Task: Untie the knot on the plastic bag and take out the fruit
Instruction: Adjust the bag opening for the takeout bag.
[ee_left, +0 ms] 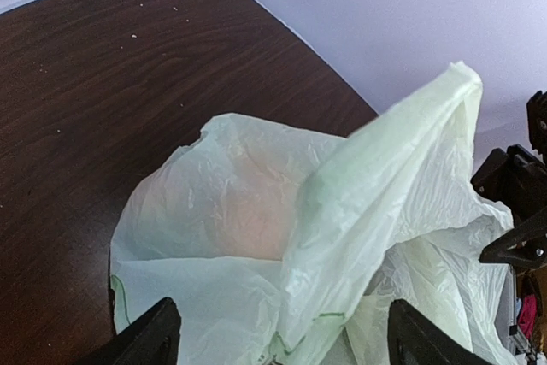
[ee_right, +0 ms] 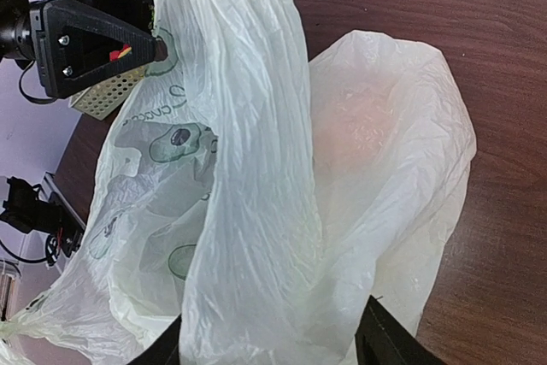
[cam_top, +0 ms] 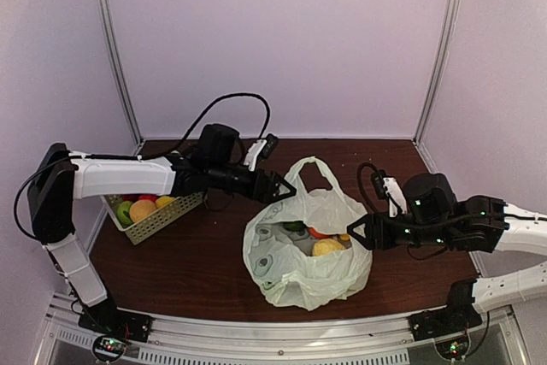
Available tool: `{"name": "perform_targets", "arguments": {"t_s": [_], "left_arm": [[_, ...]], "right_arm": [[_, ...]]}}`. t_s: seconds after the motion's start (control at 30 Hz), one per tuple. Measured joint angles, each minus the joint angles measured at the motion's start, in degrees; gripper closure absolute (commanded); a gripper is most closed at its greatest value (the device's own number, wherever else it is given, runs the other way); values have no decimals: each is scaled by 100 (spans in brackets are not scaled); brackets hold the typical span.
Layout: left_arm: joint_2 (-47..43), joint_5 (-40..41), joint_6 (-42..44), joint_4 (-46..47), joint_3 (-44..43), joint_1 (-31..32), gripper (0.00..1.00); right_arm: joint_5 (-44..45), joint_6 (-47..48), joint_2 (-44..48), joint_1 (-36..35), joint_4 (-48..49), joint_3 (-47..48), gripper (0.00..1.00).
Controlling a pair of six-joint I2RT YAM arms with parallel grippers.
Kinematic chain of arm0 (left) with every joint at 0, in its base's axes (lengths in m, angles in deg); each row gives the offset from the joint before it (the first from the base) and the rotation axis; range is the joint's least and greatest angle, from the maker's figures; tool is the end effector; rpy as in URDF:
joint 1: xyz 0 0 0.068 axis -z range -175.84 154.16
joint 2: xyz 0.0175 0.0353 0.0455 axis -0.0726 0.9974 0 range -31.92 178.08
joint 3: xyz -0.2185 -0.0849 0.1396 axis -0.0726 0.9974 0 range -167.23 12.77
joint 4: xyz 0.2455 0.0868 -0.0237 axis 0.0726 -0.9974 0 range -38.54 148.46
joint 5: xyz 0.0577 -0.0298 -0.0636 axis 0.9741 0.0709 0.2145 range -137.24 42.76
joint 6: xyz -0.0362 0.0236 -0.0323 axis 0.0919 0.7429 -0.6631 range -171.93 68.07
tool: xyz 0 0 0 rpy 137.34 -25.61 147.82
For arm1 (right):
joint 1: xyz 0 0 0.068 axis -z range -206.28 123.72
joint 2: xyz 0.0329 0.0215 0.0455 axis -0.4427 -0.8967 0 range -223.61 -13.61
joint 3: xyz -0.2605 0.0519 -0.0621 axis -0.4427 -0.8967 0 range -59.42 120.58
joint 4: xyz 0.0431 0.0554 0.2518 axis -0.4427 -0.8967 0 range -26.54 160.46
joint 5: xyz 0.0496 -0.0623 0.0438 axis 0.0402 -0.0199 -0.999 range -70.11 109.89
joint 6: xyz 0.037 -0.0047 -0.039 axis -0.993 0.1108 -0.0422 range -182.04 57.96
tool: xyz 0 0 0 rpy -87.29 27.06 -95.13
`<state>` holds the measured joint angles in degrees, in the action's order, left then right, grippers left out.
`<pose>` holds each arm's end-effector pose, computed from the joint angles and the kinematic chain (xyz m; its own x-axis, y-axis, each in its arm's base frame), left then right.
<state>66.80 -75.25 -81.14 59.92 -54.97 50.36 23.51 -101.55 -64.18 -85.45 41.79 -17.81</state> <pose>0.2598 -0.2950 0.2477 -0.7468 0.1561 -0.6465 0.6365 0.4496 -0.6267 0.0995 0.1623 0.2716 -0.7703 -0.0518 -0.6356 -0.4424 0.7612 0.4742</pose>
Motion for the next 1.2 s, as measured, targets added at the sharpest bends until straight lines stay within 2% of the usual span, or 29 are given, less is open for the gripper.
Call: {"name": "perform_targets", "arguments": {"t_s": [0.1, 0.13, 0.23, 0.3, 0.43, 0.63, 0.83, 0.93, 1.03, 1.13, 1.17, 1.2], "left_arm": [[146, -4, -55, 17, -116, 2, 49], [199, -4, -66, 37, -157, 2, 54], [326, -31, -105, 140, -208, 4, 85], [367, -76, -195, 212, -205, 4, 100], [348, -98, -289, 363, -199, 4, 100], [-92, 168, -354, 470, 28, 4, 100], [-1126, 686, -398, 595, 422, 87, 100], [-1624, 1119, -391, 656, 605, 332, 100], [-2017, 1639, -398, 732, 894, 758, 100], [-2302, 2177, -470, 817, 1281, 1198, 100], [-2363, 2356, -511, 857, 1427, 1335, 100], [-2396, 2498, -553, 909, 1556, 1432, 100]], "right_arm": [[-15, -17, 0, 0, 0, 0, 48], [-17, -20, 0, 0, 2, 0, 52], [-22, -46, 0, 0, 7, 0, 71], [-28, -85, 0, 0, 17, 0, 82], [74, -175, -15, 11, 22, -4, 100], [221, 28, -623, 459, -42, 358, 100], [245, 754, -1676, 1019, -234, 1976, 100], [234, 1178, -2151, 1106, -229, 2944, 100], [168, 1429, -2361, 1110, -197, 3340, 100], [96, 1567, -2437, 1110, -179, 3353, 100], [79, 1589, -2437, 1110, -173, 3294, 96], [68, 1598, -2426, 1110, -168, 3211, 87]]}}
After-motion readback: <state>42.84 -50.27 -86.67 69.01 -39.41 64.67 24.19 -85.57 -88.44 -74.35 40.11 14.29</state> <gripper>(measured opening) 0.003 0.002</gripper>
